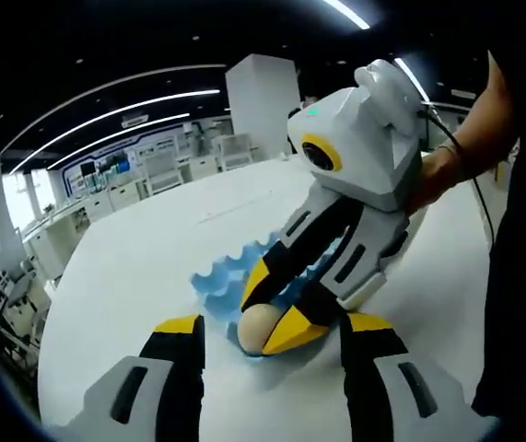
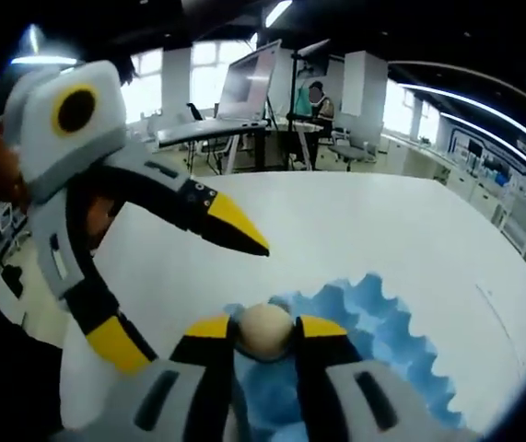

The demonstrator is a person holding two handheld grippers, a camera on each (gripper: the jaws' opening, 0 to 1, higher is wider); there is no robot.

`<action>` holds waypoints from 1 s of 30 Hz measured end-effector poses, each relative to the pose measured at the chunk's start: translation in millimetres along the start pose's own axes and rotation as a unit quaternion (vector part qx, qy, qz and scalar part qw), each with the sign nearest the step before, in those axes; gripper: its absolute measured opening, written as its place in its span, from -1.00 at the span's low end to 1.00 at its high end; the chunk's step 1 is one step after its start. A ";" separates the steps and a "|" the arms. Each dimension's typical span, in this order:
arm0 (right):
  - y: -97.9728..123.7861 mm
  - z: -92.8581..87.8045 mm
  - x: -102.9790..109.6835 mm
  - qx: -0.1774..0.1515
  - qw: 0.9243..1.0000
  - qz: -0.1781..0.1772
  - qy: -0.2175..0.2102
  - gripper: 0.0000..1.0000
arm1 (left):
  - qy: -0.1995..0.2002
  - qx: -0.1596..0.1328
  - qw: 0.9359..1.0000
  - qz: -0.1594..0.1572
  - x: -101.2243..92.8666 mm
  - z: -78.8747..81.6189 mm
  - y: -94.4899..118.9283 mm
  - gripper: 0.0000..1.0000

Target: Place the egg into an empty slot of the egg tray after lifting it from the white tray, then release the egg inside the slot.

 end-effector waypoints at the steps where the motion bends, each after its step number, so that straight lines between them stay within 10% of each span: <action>1: 0.6 -0.7 0.9 0.000 1.000 0.000 0.006 -0.48 | -0.001 0.002 1.000 -0.001 -0.7 0.0 -0.2 0.17; 11: 25.1 -4.8 -4.1 -0.031 0.998 -0.022 -0.046 -0.48 | 0.000 0.001 1.000 -0.005 -3.0 0.2 -0.7 0.16; 20: 89.1 -30.0 -3.9 -0.081 0.987 -0.112 -0.082 -0.49 | 0.005 -0.001 1.000 -0.002 -5.8 1.4 -2.5 0.14; 30: 192.3 -87.1 -15.9 -0.064 0.940 -0.301 -0.147 -0.48 | 0.001 -0.003 1.000 -0.004 -10.5 4.6 -4.7 0.12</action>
Point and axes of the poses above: the point that each gripper's makers call its tool centre point, and the gripper's own axes: y roughly backward along the fingers, x roughly to its left, z roughly out of its top, the point moved 10 cm from there along y, roughly backward along the fingers, and after that the axes turned 1 degree about -x, right-handed, at the moved point
